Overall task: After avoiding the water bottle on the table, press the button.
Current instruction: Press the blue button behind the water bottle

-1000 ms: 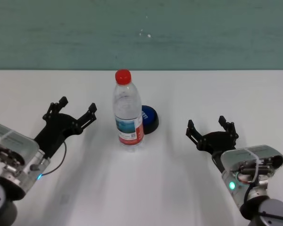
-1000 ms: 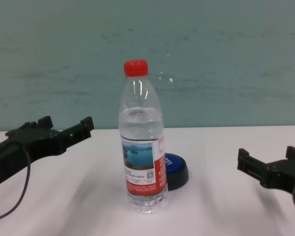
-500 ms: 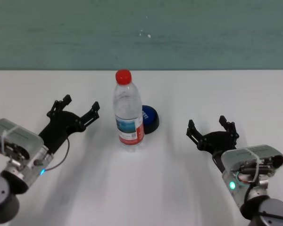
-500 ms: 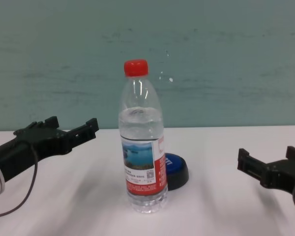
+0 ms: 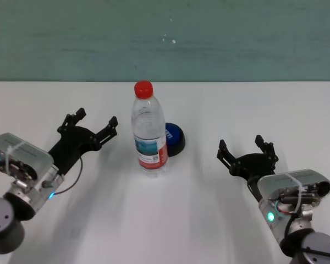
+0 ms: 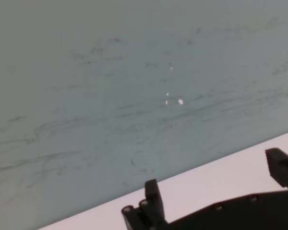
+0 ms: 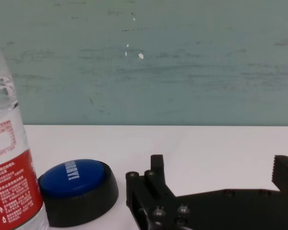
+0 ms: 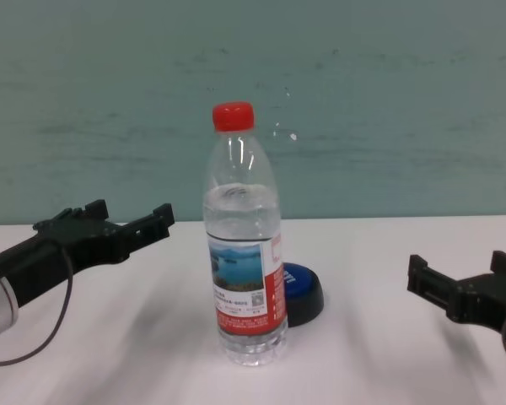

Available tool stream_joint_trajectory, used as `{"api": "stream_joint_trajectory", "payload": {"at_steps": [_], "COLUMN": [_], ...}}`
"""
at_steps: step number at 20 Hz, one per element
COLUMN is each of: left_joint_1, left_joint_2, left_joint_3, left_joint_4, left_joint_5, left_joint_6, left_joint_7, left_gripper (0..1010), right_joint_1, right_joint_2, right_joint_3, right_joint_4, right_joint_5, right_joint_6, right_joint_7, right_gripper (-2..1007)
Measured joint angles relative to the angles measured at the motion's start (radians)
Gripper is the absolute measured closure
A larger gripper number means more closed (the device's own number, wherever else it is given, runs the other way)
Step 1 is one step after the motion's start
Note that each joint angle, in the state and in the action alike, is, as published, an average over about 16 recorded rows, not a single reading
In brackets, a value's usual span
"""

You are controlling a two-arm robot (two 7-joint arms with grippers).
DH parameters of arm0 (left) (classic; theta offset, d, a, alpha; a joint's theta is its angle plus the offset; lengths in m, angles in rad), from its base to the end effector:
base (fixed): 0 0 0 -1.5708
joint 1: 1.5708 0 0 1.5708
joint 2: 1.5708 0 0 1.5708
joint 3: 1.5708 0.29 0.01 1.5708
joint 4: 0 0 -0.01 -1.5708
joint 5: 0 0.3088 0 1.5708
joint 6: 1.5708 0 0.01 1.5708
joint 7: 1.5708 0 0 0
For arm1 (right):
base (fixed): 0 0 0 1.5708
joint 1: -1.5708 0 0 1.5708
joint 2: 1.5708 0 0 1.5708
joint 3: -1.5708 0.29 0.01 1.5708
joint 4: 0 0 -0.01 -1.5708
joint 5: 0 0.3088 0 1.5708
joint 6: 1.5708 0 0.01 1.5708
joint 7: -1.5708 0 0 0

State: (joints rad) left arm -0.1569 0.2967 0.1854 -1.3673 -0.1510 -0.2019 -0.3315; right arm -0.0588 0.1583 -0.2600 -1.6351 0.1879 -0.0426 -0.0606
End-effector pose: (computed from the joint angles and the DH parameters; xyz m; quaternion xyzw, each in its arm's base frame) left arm 0.3679 0.0497 -0.3099 0.0308 -0.0945 0.5202 0.8483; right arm 0.3002 0.0394 -0.3071 0.0183 0.0179 -0.6311 0.7753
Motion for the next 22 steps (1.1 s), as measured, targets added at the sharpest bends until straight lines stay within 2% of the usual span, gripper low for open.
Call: {"api": "stream_joint_trajectory", "payload": {"at_steps": [11, 22], "left_joint_1": [-0.034, -0.054], "left_joint_2": [-0.002, -0.007], "left_joint_3": [0.019, 0.03], "left_joint_4": [0.048, 0.071], "left_joint_5": [0.005, 0.019], "left_joint_6": [-0.012, -0.025], "left_joint_7": [-0.01, -0.006], "left_gripper": [0, 0], "right_joint_1": [0.0, 0.0], "right_joint_2": [0.0, 0.0], "right_joint_3": [0.0, 0.0], "right_joint_4": [0.0, 0.0], "right_joint_5": [0.0, 0.0], "right_joint_6": [0.0, 0.0], "right_joint_7": [0.0, 0.0], "right_gripper": [1, 1]}}
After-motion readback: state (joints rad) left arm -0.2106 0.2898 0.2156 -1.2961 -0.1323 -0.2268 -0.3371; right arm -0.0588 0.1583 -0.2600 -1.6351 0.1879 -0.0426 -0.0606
